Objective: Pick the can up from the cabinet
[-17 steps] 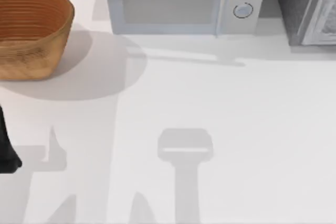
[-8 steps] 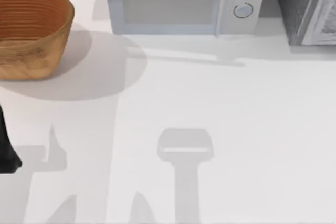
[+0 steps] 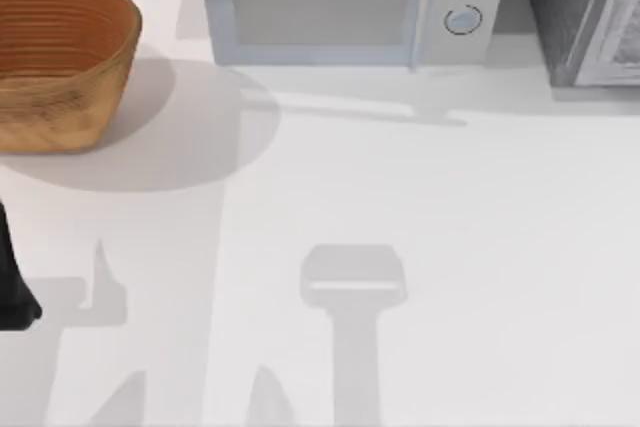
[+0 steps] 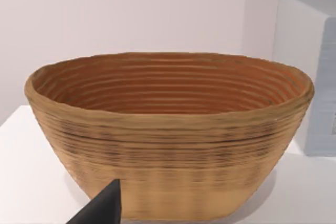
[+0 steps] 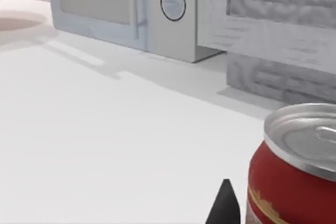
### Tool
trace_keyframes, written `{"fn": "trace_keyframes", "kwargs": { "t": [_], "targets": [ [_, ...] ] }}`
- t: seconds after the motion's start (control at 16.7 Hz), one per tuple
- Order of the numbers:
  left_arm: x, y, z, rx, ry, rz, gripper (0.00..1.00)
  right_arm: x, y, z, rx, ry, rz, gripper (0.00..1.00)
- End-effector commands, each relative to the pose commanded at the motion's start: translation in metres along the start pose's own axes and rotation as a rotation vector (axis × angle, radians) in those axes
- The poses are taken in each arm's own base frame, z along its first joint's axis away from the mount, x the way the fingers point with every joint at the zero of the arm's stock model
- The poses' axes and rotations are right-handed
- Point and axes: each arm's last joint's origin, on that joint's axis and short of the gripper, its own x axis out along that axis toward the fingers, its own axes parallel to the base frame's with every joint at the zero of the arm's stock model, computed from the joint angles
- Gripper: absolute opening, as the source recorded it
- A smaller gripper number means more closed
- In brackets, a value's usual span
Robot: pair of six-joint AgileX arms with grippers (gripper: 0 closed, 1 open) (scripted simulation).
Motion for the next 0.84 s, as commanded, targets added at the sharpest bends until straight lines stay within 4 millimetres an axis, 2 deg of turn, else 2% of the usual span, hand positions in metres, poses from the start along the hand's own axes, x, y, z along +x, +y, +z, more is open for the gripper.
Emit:
{"fn": "trace_keyframes", "kwargs": {
  "t": [0.48, 0.84],
  "targets": [
    [0.0, 0.0, 0.0, 0.0, 0.0, 0.0, 1.0, 0.0, 0.0, 0.0, 0.0, 0.0, 0.0, 0.98],
    [0.0, 0.0, 0.0, 0.0, 0.0, 0.0, 1.0, 0.0, 0.0, 0.0, 0.0, 0.0, 0.0, 1.0]
  ]
}}
